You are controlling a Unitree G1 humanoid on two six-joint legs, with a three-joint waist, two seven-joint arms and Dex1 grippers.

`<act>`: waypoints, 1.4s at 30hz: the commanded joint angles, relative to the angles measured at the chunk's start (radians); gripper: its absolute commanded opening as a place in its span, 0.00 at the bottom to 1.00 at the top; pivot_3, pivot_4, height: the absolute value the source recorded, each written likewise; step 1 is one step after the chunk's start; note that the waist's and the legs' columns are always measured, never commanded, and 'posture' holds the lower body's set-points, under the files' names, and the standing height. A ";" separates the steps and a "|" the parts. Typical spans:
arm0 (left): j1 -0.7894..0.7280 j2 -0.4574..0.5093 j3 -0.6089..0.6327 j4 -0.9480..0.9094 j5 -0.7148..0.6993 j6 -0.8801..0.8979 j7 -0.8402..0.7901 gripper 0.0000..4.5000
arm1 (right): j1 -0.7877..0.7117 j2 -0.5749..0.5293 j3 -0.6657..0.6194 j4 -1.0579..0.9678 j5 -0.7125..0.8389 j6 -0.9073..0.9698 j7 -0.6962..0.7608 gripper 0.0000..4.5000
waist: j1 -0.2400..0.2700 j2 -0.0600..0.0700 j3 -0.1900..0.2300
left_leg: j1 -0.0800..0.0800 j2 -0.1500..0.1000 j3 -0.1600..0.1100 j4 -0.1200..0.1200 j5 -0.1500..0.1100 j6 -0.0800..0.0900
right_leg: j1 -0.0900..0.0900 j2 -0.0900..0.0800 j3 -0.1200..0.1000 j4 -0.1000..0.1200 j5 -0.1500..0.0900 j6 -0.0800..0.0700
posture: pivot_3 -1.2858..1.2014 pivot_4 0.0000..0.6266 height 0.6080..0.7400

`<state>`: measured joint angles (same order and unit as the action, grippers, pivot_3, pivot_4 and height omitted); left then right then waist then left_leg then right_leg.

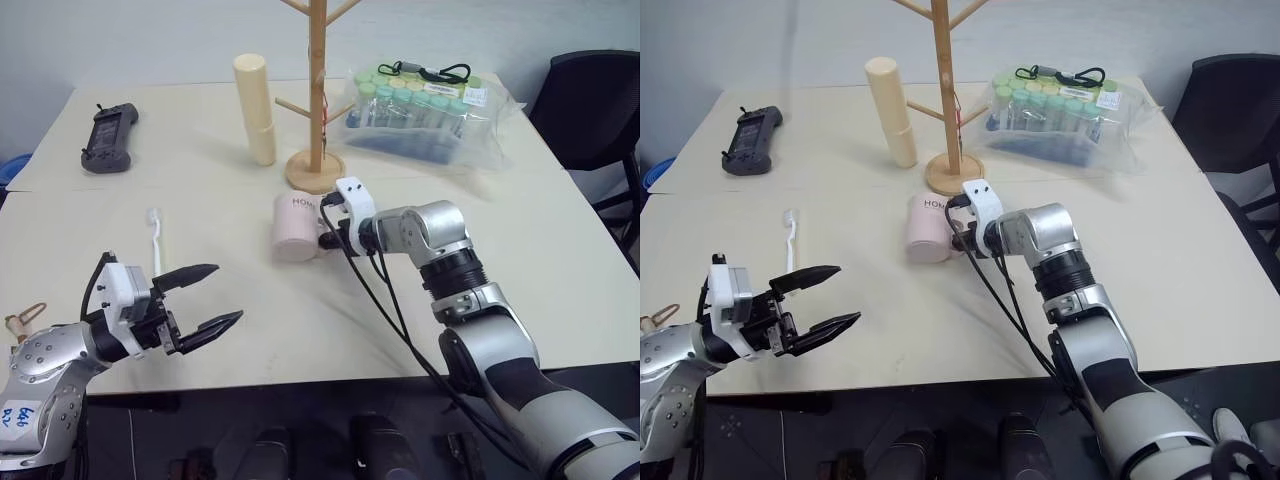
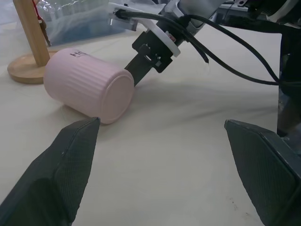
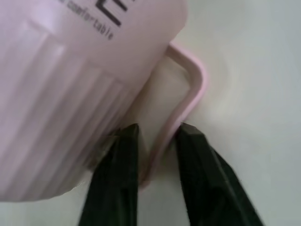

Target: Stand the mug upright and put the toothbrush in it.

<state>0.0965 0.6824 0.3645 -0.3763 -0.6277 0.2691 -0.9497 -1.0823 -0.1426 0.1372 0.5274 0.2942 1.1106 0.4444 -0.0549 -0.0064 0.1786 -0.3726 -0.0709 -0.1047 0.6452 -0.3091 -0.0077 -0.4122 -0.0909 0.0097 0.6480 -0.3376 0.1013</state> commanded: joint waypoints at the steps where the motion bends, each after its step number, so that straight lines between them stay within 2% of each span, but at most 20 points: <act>1: 0.009 -0.006 0.006 0.001 0.004 -0.023 -0.001 1.00 | 0.070 -0.003 -0.045 -0.092 0.083 -0.036 0.130 0.01 | 0.002 0.000 0.000 | 0.000 0.000 0.000 0.000 0.000 0.000 | 0.000 0.000 0.000 0.000 0.000 0.000 | 0.52 0.24 1.00; 4: 0.021 -0.009 0.015 0.006 0.001 -0.020 0.002 1.00 | 0.123 -0.037 -0.072 -0.198 0.140 -0.059 0.229 0.01 | 0.003 0.000 0.000 | -0.001 0.000 0.000 0.000 0.000 0.000 | 0.000 0.000 0.000 -0.001 0.000 0.000 | 0.52 0.24 1.00; 7: 0.031 -0.015 0.024 0.025 0.002 -0.026 0.005 1.00 | 0.206 -0.056 -0.077 -0.255 0.094 -0.324 0.273 0.01 | 0.007 0.000 0.000 | -0.002 0.000 0.000 0.000 0.000 0.001 | -0.001 0.000 0.000 -0.001 0.000 0.000 | 0.52 0.24 1.00; 8: 0.032 -0.016 0.023 0.032 0.004 -0.028 0.005 1.00 | 0.236 -0.046 -0.089 -0.249 0.082 -0.475 0.303 0.01 | 0.008 0.000 0.000 | -0.002 0.000 0.000 0.000 0.000 0.001 | -0.001 0.000 0.000 -0.001 0.000 0.000 | 0.52 0.24 1.00; 11: 0.025 -0.021 0.018 0.055 0.013 -0.038 0.009 1.00 | 0.290 -0.009 -0.110 -0.108 -0.003 -0.976 0.329 0.01 | 0.008 0.000 0.000 | -0.002 -0.001 0.000 0.000 -0.001 0.001 | -0.001 0.000 0.000 -0.001 0.000 0.000 | 0.52 0.24 1.00; 14: 0.008 -0.024 0.015 0.077 0.022 -0.053 0.014 1.00 | 0.279 -0.009 -0.077 0.140 -0.127 -1.333 0.304 0.01 | 0.004 0.000 0.000 | -0.001 -0.001 0.002 0.000 0.000 0.001 | -0.001 0.000 0.000 0.000 0.000 0.000 | 0.52 0.24 1.00; 17: -0.015 -0.028 0.010 0.094 0.023 -0.056 0.025 1.00 | 0.235 0.005 -0.092 0.358 -0.180 -1.552 0.259 0.01 | 0.000 0.000 0.000 | 0.000 -0.001 0.002 0.000 0.000 0.001 | 0.000 0.000 -0.001 0.000 0.000 0.000 | 0.52 0.24 1.00; 19: -0.028 -0.034 0.011 0.100 0.025 -0.065 0.034 1.00 | 0.210 0.009 -0.110 0.444 -0.174 -1.567 0.267 0.01 | -0.001 0.000 0.000 | 0.000 0.000 0.002 0.001 0.000 0.000 | 0.000 0.000 -0.001 0.000 0.000 0.000 | 0.52 0.24 1.00; 22: -0.032 -0.032 0.016 0.102 0.019 -0.061 0.034 1.00 | 0.200 -0.003 -0.115 0.474 -0.152 -1.582 0.381 0.01 | -0.001 0.000 0.000 | 0.001 0.000 0.002 0.001 0.000 0.000 | 0.001 0.001 -0.001 0.000 0.000 0.000 | 0.52 0.24 1.00; 25: -0.020 -0.028 0.027 0.104 0.014 -0.056 0.031 1.00 | 0.207 -0.021 -0.134 0.450 -0.130 -1.580 0.428 0.15 | -0.001 0.000 0.000 | 0.001 0.001 0.001 0.001 0.000 0.000 | 0.001 0.001 -0.001 -0.001 0.000 0.000 | 0.52 0.24 1.00; 31: 0.051 -0.041 0.090 0.137 0.034 -0.072 0.069 1.00 | 0.250 -0.121 -0.154 0.354 -0.092 -1.500 0.547 0.57 | 0.003 0.000 0.000 | 0.001 0.001 0.001 0.001 -0.001 0.000 | 0.001 0.001 0.000 -0.002 0.000 0.000 | 0.52 0.24 1.00; 36: 0.152 -0.044 0.232 0.188 0.069 -0.108 0.142 1.00 | 0.320 -0.230 -0.182 0.255 -0.027 -1.408 0.692 0.96 | 0.007 0.000 0.000 | 0.001 0.001 0.001 0.001 -0.001 0.000 | 0.002 0.001 0.000 -0.002 0.000 0.000 | 0.52 0.24 1.00; 37: 0.166 -0.042 0.251 0.189 0.070 -0.107 0.154 1.00 | 0.333 -0.243 -0.185 0.235 -0.014 -1.394 0.715 0.99 | 0.008 0.000 0.000 | 0.001 0.001 0.001 0.001 -0.001 0.000 | 0.002 0.001 0.000 -0.002 0.000 0.000 | 0.52 0.24 1.00; 39: 0.209 -0.037 0.360 0.194 0.073 -0.058 0.243 1.00 | 0.408 -0.304 -0.206 0.153 0.055 -1.405 0.864 0.99 | 0.015 0.000 0.000 | 0.001 0.002 0.001 0.001 -0.001 0.000 | 0.002 0.001 0.000 -0.003 0.000 0.000 | 0.52 0.24 1.00; 42: 0.295 -0.008 0.513 0.246 0.139 0.017 0.373 1.00 | 0.534 -0.367 -0.286 0.047 0.179 -1.389 0.989 0.99 | 0.028 0.000 0.000 | 0.001 0.003 0.001 0.001 -0.003 0.001 | 0.003 0.002 0.000 -0.004 0.000 0.000 | 0.52 0.24 1.00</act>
<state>0.3601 0.6572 0.7807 -0.1518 -0.5202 0.2572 -0.6425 -0.5787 -0.4856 -0.0993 0.6365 0.3991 -0.2821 1.3661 -0.0267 -0.0068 0.1788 -0.3717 -0.0677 -0.1033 0.6466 -0.3126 -0.0063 -0.4080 -0.0887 0.0096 0.6430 -0.3375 0.1015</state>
